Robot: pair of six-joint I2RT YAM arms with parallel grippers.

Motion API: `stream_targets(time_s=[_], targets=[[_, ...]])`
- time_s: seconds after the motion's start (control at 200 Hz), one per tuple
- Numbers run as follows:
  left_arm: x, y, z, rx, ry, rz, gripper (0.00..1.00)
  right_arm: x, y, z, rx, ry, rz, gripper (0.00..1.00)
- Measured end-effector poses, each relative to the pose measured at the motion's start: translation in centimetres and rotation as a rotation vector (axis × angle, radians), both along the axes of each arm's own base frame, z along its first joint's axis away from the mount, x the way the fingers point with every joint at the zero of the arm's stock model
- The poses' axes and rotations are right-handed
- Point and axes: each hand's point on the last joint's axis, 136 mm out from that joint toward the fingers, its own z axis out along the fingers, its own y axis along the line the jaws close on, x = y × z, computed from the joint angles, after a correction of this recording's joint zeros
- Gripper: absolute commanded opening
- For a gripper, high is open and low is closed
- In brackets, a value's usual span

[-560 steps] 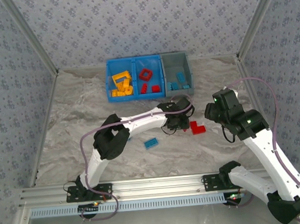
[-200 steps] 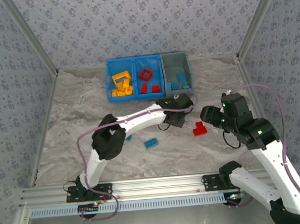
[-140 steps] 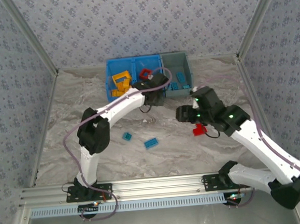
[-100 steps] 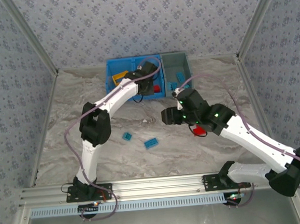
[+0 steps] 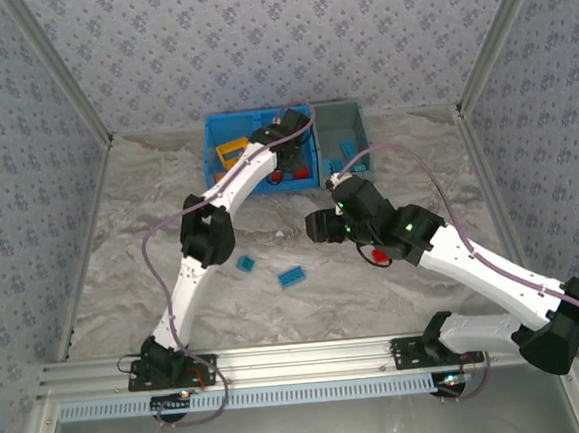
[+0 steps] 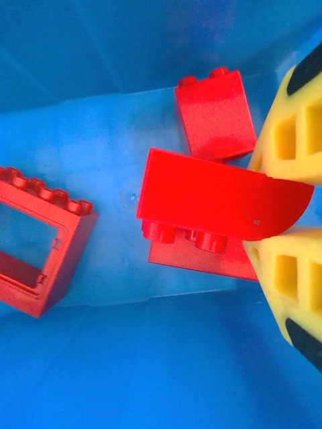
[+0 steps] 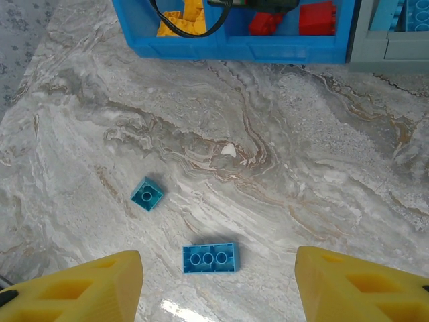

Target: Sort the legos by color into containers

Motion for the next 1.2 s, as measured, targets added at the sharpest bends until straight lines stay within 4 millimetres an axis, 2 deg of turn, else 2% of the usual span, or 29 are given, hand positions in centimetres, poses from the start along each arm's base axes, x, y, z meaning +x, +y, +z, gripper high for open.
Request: stream_targets(time_s=[0.16, 0.265, 0.335, 0.4, 0.5, 0.65, 0.75, 0.8, 0.859, 0.934, 1.044, 1.109, 1.199], targets=[[-0.5, 0.0, -0.2, 0.006, 0.017, -0.002, 0.45, 0.1, -0.1, -0.1, -0.005, -0.001, -0.005, 0.65], [-1.3, -0.2, 0.1, 0.007, 0.024, -0.007, 0.45, 0.1, -0.3, -0.4, -0.016, 0.001, -0.010, 0.65], [-2.1, -0.4, 1.2, -0.002, 0.021, -0.011, 0.45, 0.0, -0.5, -1.0, -0.029, 0.007, -0.013, 0.66], [-3.0, -0.5, 2.9, -0.019, 0.007, -0.012, 0.45, -0.2, -0.8, -1.9, -0.052, 0.018, -0.013, 0.67], [-5.2, 0.0, 6.9, -0.067, -0.035, -0.008, 0.50, -0.8, -1.2, -3.6, -0.104, 0.038, 0.009, 0.70], [-11.7, 3.3, 14.2, -0.193, -0.142, 0.004, 0.56, -2.1, 0.1, -6.5, -0.221, 0.067, 0.103, 0.76], [-16.3, 6.5, 17.0, -0.284, -0.215, 0.012, 0.57, -3.6, 1.9, -9.5, -0.321, 0.103, 0.201, 0.81], [-18.4, 8.0, 16.9, -0.312, -0.228, 0.009, 0.57, -4.6, 2.8, -11.0, -0.375, 0.118, 0.259, 0.83], [-20.8, 9.8, 15.9, -0.333, -0.224, 0.012, 0.58, -6.1, 3.6, -13.0, -0.454, 0.142, 0.340, 0.84], [-23.7, 11.7, 13.2, -0.334, -0.186, 0.012, 0.58, -7.2, 4.4, -14.9, -0.559, 0.160, 0.414, 0.85], [-27.5, 14.1, 9.8, -0.347, -0.130, 0.017, 0.60, -7.6, 4.9, -17.0, -0.699, 0.167, 0.468, 0.85], [-29.2, 15.1, 9.2, -0.385, -0.126, 0.019, 0.61, -7.3, 4.8, -18.2, -0.774, 0.171, 0.476, 0.86], [-31.0, 16.0, 9.7, -0.470, -0.155, 0.010, 0.62, -6.6, 4.5, -19.6, -0.848, 0.176, 0.477, 0.86]])
